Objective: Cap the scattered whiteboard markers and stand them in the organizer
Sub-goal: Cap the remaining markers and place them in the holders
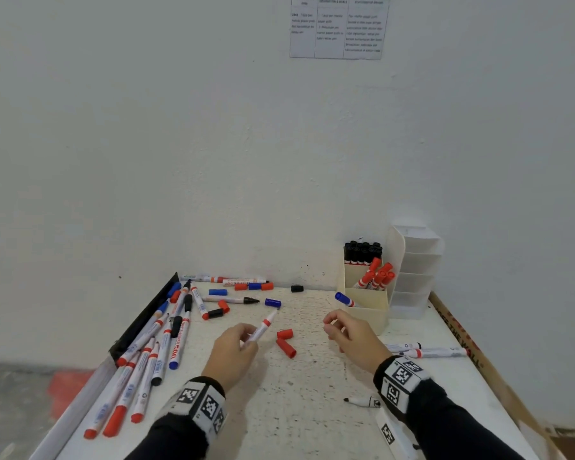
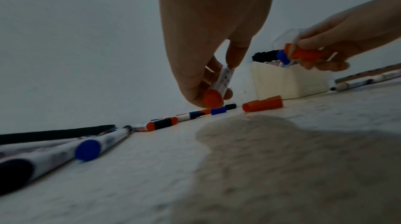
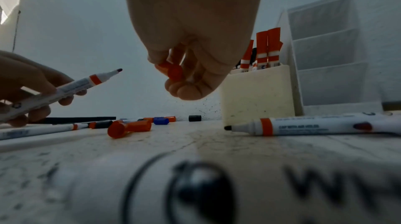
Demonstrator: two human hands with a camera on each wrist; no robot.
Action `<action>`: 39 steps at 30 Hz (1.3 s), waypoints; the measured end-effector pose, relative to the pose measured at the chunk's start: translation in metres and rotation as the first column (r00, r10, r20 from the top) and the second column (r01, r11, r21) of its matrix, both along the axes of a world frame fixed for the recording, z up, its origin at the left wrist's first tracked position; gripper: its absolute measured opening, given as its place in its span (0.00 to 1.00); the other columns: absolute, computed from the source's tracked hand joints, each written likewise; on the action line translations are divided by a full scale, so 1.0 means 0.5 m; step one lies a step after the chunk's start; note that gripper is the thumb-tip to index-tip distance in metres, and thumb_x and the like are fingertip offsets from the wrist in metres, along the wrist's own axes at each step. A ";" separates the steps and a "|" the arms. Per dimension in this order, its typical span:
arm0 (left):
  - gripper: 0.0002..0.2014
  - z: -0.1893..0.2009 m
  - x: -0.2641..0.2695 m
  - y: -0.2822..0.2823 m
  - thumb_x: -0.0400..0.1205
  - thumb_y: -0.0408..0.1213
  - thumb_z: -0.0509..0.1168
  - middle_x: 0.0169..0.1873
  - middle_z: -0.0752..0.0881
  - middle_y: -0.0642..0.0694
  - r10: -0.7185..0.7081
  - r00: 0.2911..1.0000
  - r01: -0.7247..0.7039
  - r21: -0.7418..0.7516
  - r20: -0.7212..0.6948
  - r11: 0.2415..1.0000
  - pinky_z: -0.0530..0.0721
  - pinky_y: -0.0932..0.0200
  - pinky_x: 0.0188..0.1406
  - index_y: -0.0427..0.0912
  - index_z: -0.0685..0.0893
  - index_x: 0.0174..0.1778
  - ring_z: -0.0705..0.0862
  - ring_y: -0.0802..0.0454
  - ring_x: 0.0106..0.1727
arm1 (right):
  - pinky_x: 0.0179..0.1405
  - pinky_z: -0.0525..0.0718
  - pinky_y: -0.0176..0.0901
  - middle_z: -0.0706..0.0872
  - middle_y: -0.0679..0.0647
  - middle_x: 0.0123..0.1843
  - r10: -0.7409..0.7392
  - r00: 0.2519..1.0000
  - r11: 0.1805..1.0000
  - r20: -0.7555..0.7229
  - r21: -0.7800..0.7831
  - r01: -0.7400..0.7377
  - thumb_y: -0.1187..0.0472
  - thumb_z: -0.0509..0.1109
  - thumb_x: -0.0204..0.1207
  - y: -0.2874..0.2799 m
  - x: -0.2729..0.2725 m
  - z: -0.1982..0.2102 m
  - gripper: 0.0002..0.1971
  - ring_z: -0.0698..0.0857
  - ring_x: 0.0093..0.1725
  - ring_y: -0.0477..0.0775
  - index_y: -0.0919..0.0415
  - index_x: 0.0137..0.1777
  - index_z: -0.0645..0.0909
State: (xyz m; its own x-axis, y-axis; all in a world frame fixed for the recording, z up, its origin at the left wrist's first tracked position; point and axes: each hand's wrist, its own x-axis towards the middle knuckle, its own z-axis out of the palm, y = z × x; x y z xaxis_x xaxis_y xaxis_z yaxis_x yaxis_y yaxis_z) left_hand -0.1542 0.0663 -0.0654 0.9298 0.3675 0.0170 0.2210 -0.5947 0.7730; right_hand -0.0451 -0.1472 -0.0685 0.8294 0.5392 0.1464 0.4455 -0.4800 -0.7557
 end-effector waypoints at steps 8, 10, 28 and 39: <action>0.13 -0.025 0.021 -0.053 0.83 0.34 0.60 0.54 0.80 0.53 -0.165 0.985 0.168 0.059 -0.055 0.984 0.72 0.73 0.44 0.51 0.80 0.61 0.77 0.59 0.48 | 0.47 0.75 0.19 0.79 0.45 0.48 0.009 0.993 1.000 0.121 -0.020 -0.006 0.68 0.67 0.76 0.027 0.004 -0.015 0.13 0.78 0.45 0.36 0.56 0.59 0.79; 0.14 -0.027 0.022 -0.056 0.83 0.33 0.59 0.56 0.80 0.52 -0.166 0.985 0.170 0.074 -0.055 0.983 0.71 0.72 0.49 0.51 0.80 0.62 0.77 0.58 0.51 | 0.47 0.79 0.24 0.80 0.47 0.47 0.009 0.995 1.000 0.102 0.011 -0.010 0.69 0.68 0.76 0.026 0.003 -0.016 0.12 0.80 0.45 0.41 0.53 0.54 0.79; 0.08 0.009 0.012 -0.103 0.84 0.46 0.59 0.35 0.79 0.54 -0.368 0.930 0.368 0.071 -0.011 0.927 0.74 0.71 0.35 0.49 0.81 0.51 0.74 0.63 0.32 | 0.29 0.64 0.37 0.64 0.47 0.24 -0.004 0.998 1.000 -0.059 -0.019 0.003 0.47 0.54 0.83 0.030 -0.025 0.023 0.25 0.65 0.25 0.45 0.53 0.23 0.64; 0.15 0.048 0.045 -0.205 0.86 0.49 0.53 0.23 0.72 0.54 -0.534 0.842 0.388 -0.602 -0.075 0.698 0.67 0.68 0.17 0.46 0.75 0.38 0.67 0.60 0.18 | 0.24 0.66 0.29 0.68 0.48 0.25 0.044 0.999 0.993 -0.033 0.112 -0.040 0.57 0.57 0.84 -0.076 -0.022 0.072 0.17 0.67 0.21 0.40 0.57 0.31 0.69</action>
State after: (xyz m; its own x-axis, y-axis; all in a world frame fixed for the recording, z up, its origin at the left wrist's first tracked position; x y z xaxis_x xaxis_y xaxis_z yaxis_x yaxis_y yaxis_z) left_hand -0.1318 -0.0360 -0.0414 0.9322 -0.2318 -0.2779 0.2444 -0.1633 0.9558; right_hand -0.0563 -0.1850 -0.0323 0.8122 0.5553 0.1786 0.4356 -0.3739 -0.8188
